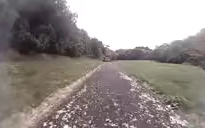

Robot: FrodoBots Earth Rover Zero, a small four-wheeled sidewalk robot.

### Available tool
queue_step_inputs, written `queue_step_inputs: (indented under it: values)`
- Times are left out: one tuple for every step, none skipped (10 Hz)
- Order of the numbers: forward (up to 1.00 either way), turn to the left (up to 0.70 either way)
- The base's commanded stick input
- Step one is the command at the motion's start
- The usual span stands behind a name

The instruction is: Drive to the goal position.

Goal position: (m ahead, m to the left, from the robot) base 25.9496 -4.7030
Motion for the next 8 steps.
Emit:
queue_step_inputs:
  values:
    - [1.0,0.0]
    - [1.0,0.0]
    - [1.0,0.0]
    - [1.0,0.0]
    - [1.0,0.0]
    - [1.0,0.0]
    - [1.0,0.0]
    - [1.0,0.0]
